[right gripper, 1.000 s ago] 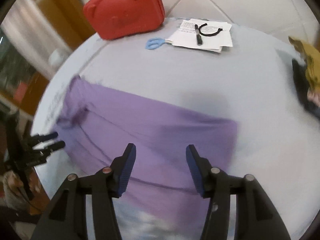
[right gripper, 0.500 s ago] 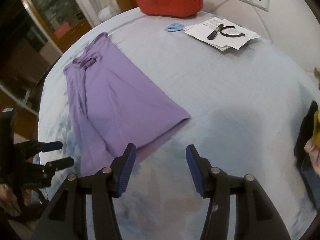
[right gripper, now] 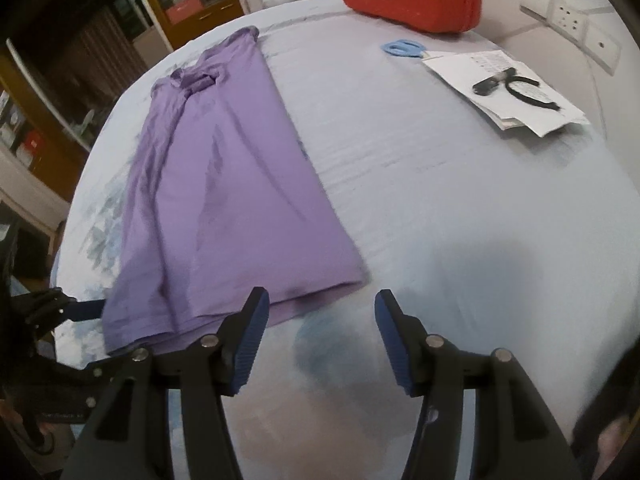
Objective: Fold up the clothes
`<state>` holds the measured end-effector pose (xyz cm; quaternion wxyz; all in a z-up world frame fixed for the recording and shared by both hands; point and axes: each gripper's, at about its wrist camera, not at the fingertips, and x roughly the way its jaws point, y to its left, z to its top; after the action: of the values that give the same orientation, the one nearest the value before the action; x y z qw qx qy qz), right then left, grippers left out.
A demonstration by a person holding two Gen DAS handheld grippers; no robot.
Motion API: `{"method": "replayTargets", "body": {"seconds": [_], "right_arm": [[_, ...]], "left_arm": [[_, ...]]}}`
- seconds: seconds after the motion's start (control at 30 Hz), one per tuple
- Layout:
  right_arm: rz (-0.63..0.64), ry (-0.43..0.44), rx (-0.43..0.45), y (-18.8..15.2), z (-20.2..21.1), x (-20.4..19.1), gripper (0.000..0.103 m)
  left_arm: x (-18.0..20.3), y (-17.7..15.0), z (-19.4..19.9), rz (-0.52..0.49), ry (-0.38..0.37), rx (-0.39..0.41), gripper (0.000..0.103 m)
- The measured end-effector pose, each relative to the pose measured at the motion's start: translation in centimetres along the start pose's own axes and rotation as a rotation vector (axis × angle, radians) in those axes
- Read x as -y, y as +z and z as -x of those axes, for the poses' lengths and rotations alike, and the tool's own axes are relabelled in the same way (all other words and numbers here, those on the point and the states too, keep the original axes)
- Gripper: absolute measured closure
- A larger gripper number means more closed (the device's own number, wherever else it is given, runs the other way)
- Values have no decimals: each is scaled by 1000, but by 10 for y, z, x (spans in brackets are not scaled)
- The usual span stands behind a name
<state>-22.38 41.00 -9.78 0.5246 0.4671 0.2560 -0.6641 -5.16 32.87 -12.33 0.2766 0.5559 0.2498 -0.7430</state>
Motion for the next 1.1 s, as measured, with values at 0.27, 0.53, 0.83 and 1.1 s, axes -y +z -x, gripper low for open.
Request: {"method": "replayTargets", "body": {"seconds": [0.27, 0.53, 0.83, 1.1], "right_arm": [[160, -49, 12, 9, -24, -18, 49], [125, -29, -5, 14, -19, -27, 94], [-37, 113, 133, 83, 21, -36, 95], [-54, 143, 233, 200, 1, -75, 95]], "left_arm": [[-4, 13, 1, -25, 18, 26, 73], [-18, 34, 25, -66, -22, 58, 95], [-89, 95, 70, -18, -79, 128, 95], [-200, 185, 75, 21, -93, 173, 95]]}}
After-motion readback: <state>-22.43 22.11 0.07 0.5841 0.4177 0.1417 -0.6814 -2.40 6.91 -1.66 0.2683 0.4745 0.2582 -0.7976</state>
